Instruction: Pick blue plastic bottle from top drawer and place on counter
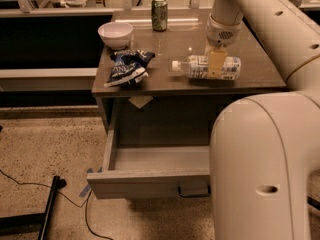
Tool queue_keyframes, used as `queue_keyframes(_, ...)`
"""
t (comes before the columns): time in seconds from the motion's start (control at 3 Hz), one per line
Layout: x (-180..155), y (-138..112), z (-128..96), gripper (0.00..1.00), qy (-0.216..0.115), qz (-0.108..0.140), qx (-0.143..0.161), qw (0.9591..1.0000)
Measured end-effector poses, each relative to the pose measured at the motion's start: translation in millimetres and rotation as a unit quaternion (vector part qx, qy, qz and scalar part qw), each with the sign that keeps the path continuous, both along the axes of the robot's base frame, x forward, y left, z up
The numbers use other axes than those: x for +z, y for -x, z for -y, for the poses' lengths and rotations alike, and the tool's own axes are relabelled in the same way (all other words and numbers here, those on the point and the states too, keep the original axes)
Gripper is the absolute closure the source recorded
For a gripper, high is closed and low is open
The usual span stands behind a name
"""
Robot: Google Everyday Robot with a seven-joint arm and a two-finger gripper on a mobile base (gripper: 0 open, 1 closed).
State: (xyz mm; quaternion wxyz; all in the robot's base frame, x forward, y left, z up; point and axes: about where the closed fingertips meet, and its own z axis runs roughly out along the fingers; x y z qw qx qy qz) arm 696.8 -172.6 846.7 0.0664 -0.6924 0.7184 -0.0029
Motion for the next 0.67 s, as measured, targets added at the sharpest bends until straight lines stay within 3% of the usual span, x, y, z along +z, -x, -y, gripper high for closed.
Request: queue_keyframes(0.67, -3.5, -18.2, -5.9, 0.13, -0.009, 0.027, 0.000, 0.9996)
